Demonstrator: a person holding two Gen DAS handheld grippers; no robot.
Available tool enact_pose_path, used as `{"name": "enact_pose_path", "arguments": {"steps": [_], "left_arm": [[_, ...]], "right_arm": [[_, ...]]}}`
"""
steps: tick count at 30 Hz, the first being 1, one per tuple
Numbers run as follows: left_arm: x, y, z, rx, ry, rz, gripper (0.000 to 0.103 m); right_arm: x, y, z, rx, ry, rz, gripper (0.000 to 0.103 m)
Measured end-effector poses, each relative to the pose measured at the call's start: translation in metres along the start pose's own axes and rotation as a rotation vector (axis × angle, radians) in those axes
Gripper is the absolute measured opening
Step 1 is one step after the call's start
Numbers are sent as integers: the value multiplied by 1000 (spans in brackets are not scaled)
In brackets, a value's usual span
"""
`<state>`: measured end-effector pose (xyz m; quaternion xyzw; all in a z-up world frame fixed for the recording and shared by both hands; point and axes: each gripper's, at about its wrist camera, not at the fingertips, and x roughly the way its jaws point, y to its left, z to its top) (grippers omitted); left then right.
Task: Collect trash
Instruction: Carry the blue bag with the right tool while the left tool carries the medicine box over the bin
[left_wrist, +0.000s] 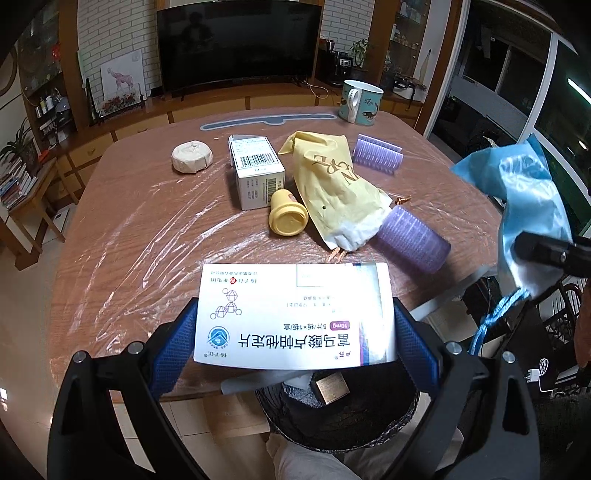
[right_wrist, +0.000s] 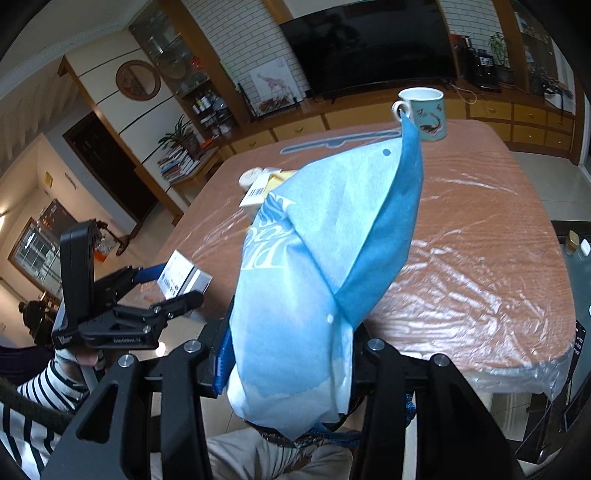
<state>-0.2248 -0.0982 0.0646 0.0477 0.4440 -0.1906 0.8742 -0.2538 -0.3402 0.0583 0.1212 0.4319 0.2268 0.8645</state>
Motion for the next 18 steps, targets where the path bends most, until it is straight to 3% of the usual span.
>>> {"name": "enact_pose_path", "arguments": {"steps": [18], "left_arm": [[-10,-19,-36,33,33,-16,97]], "right_arm": [[21,25,-48,-111,184,20,44]]}}
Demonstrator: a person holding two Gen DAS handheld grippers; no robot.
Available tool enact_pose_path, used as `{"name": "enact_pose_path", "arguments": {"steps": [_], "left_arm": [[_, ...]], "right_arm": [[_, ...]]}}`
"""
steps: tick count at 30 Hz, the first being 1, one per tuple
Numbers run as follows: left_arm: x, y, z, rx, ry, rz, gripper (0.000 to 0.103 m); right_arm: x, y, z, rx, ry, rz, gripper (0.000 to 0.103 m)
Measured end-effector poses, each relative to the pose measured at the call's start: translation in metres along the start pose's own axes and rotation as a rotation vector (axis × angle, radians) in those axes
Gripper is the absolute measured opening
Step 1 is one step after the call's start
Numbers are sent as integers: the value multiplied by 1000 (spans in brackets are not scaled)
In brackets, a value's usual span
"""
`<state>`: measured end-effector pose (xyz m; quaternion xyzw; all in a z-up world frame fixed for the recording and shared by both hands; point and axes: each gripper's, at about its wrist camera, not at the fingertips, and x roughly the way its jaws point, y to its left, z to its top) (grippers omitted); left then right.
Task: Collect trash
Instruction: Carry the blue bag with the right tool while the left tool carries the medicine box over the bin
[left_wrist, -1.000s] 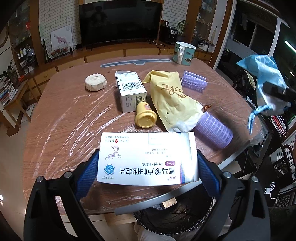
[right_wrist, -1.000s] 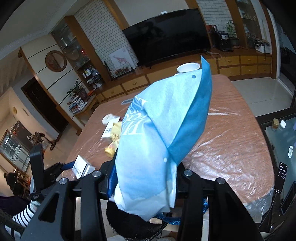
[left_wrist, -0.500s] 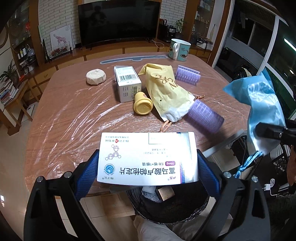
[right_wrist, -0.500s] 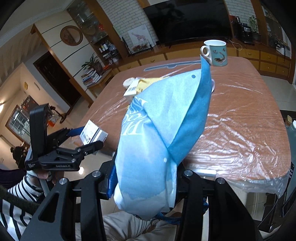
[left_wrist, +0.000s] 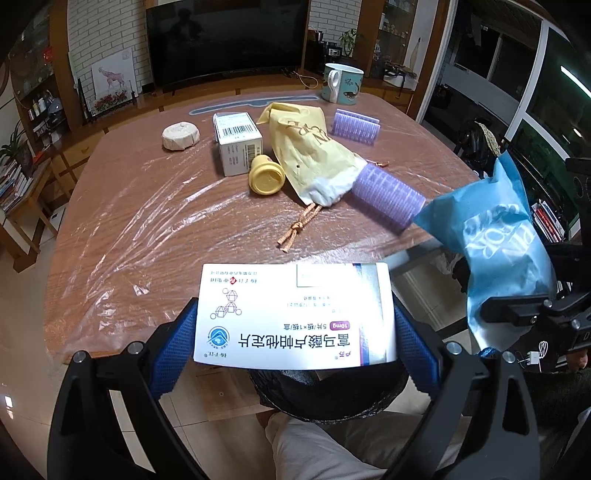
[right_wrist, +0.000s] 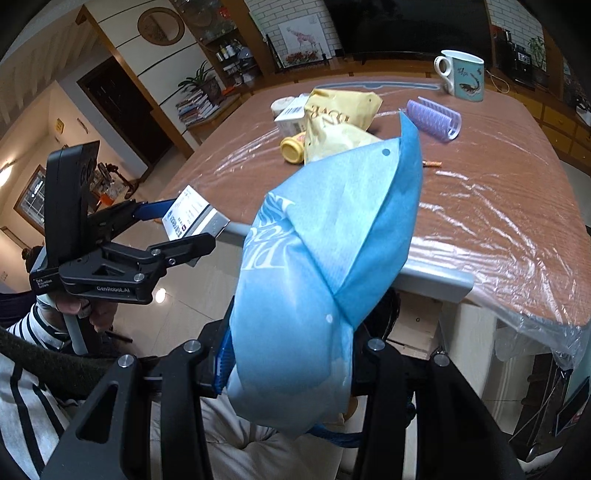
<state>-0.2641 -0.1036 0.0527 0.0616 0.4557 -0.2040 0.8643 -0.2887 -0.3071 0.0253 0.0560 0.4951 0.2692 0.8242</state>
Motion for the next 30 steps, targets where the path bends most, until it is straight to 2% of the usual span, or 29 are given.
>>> {"name": "enact_pose_path", "arguments": {"steps": [19,30], "left_arm": [[15,-19,-29,40,63,18,97],[32,-20,-44,44,112,29,97]], "right_arm": [[26,15,-30,-86,134,-11,44],[52,10,-40,-54,199,-2,44]]}}
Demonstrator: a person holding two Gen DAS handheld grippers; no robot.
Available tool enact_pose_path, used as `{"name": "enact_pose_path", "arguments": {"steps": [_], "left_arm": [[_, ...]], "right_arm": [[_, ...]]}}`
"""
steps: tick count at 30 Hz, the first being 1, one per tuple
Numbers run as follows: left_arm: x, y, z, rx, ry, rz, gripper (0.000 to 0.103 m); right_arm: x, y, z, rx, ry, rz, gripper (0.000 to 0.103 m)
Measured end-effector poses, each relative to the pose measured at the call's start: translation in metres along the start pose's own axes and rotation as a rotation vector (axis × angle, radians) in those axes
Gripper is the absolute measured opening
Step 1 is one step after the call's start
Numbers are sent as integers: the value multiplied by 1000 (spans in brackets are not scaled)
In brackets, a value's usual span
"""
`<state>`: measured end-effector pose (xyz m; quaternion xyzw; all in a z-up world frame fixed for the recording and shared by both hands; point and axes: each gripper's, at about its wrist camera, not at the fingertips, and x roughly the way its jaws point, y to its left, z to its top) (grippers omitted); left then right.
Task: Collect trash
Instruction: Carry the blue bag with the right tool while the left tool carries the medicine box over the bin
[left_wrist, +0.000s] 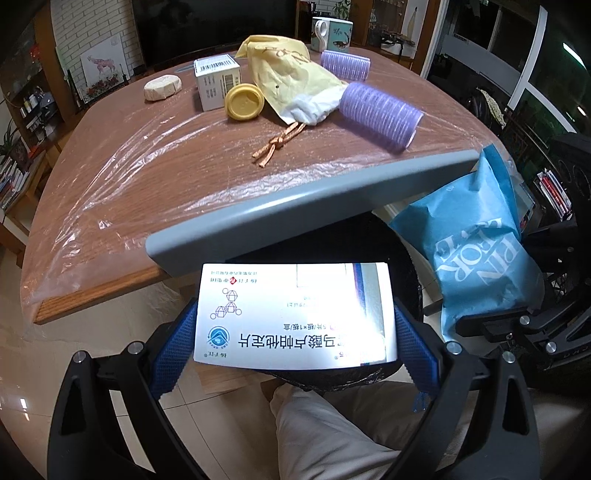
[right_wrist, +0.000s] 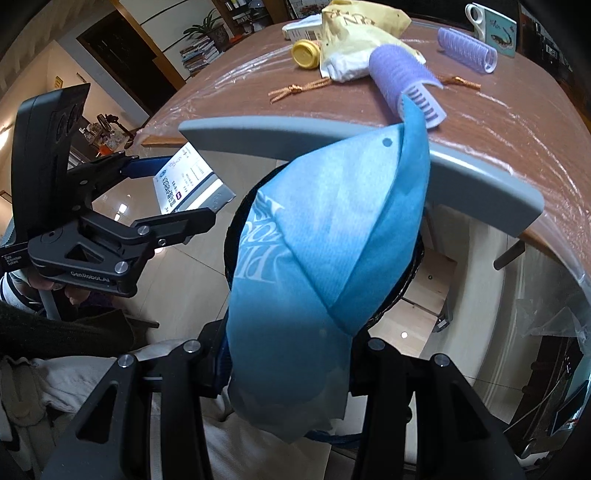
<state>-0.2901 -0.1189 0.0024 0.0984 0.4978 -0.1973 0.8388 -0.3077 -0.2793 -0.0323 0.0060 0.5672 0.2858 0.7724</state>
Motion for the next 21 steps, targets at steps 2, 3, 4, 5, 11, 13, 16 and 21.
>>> {"name": "enact_pose_path", "arguments": {"steps": [2,3,4,5,11,13,16,21], "left_arm": [[3,-1,-1,4,7,6,97],[6,-1,-2,4,11,8,97],[8,-2,-3,3,15,8,97],[9,-2,-3,3,18,8,97],[18,-3,-5,9,31,17,97],[22,-2,-5,15,34,24,97],[26,-3,-6,16,41,26,97],[32,-5,-5,22,50,33,97]], "right_arm": [[5,-2,0,3,10,-3,44],[8,-4,1,5,15,-5,44],[10,-4,2,7,19,-6,44],[12,-5,2,9,23,-5,44],[24,-7,3,12,48,-11,44],[28,-7,4,13,53,-15,44],[35,-7,7,19,63,-18,44],[44,-10,9,30,75,-16,44]]}}
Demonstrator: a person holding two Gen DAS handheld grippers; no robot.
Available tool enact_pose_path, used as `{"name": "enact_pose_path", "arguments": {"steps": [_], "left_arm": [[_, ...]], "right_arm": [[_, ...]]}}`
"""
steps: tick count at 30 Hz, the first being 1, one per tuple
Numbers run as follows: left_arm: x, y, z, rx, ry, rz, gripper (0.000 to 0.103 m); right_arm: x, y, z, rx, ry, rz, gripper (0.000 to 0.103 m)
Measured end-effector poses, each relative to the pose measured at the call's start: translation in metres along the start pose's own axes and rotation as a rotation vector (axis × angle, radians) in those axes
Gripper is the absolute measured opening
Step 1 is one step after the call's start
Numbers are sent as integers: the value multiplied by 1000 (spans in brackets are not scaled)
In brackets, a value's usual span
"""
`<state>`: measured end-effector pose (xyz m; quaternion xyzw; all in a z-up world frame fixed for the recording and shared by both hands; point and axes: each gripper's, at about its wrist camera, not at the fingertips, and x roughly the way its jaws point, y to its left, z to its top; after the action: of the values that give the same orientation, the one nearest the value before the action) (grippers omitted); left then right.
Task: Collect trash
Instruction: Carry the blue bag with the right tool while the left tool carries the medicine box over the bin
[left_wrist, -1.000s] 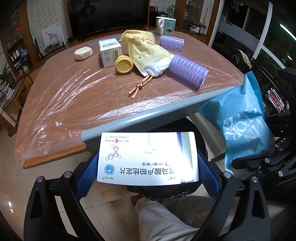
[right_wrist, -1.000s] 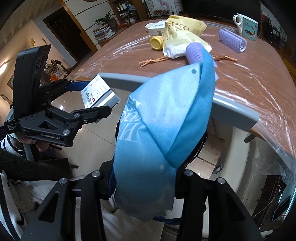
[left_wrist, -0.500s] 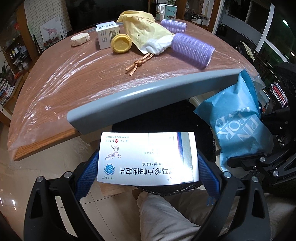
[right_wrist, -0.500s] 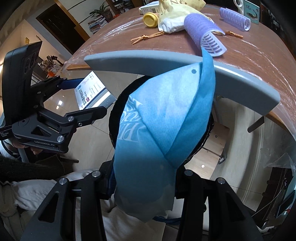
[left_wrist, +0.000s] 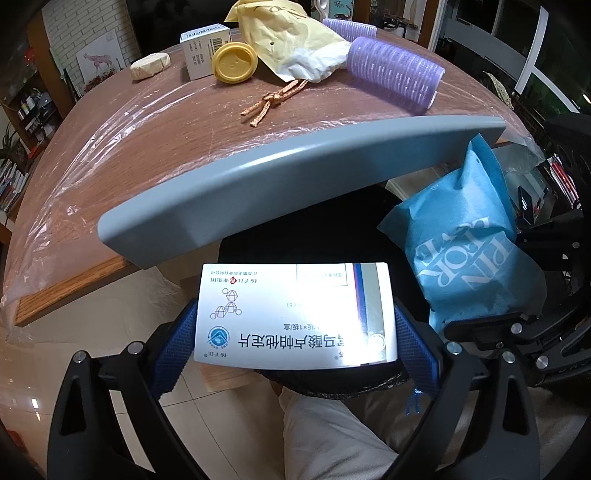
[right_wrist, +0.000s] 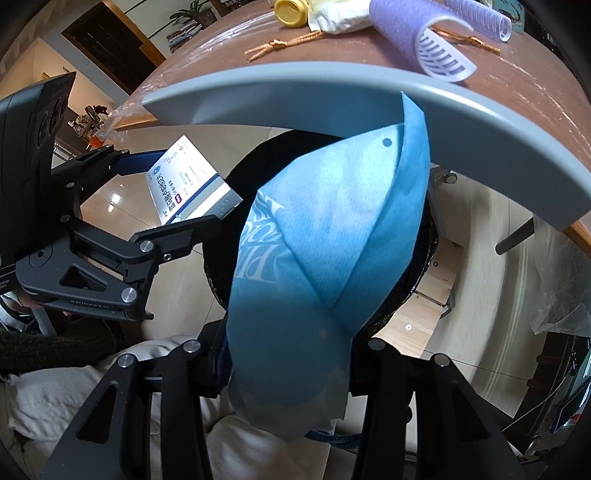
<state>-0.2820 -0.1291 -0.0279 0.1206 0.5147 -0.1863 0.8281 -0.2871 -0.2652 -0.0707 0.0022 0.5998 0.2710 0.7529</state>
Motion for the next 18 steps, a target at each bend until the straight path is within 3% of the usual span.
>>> {"name": "enact_pose_path", "arguments": {"steps": [18], "left_arm": [[16,0,6,12,31,16,97]], "right_arm": [[26,-5,6,12,41,-26,44]]}}
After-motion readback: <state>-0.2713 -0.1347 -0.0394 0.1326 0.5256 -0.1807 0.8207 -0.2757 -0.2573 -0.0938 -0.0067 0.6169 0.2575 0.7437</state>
